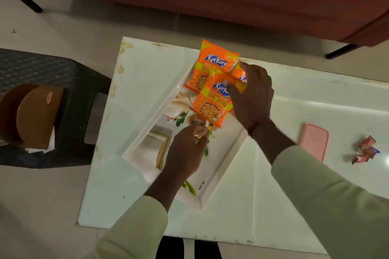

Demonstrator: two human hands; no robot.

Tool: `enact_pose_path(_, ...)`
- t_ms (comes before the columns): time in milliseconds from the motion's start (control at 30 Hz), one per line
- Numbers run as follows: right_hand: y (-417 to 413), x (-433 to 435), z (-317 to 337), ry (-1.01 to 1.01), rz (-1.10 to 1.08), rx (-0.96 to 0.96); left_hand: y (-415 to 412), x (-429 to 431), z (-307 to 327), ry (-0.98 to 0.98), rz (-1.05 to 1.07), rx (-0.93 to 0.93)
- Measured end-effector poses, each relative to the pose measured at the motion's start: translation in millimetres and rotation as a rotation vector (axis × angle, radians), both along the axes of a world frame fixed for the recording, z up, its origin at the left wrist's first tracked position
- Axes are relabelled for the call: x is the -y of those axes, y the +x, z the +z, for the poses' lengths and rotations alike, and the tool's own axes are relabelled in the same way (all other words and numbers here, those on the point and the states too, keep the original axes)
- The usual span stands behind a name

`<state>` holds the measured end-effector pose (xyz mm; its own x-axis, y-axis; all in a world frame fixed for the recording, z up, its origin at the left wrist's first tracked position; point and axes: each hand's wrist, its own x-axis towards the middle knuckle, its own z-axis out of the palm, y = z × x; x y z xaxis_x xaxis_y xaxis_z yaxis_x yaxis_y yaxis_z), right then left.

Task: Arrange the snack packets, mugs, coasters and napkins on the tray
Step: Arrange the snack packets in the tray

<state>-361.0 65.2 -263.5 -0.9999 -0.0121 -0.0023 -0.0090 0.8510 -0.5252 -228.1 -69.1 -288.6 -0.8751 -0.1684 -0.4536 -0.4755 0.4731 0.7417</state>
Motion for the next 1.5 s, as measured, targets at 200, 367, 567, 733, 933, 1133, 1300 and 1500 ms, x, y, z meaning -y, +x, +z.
enact_pose_path(200, 82.2, -13.7, 1.8, 0.117, -0.007, -0.065, 13.5, 10.9, 23.7, -0.552, -0.23, -0.319)
enact_pose_path(367, 123.5, -21.5, 26.1, 0.218, 0.041, -0.026, 25.0, 27.2, 48.2, -0.777, -0.332, -0.309)
enact_pose_path(567, 161.2, -31.6, 91.8, 0.29, 0.076, 0.027, 57.4, 38.7, 107.5, -0.791, -0.403, -0.291)
enact_pose_path(733, 193.5, -41.4, 157.2, 0.34, 0.086, 0.046, 91.7, 39.7, 160.1, -0.76, -0.4, -0.304)
enact_pose_path(933, 235.0, -52.8, 218.0, 0.363, 0.038, 0.032, 127.0, 34.6, 217.3, -0.735, -0.426, -0.282)
enact_pose_path(1133, 266.5, -64.1, 254.7, 0.353, 0.048, -0.002, 149.7, 27.9, 259.3, -0.75, -0.465, -0.323)
enact_pose_path(1300, 293.8, -69.0, 271.8, 0.328, 0.077, -0.022, 170.8, 21.3, 284.4, -0.793, -0.438, -0.336)
enact_pose_path(1500, 324.7, -70.2, 283.2, 0.296, 0.098, -0.04, 206.8, 15.3, 305.2, -0.787, -0.4, -0.341)
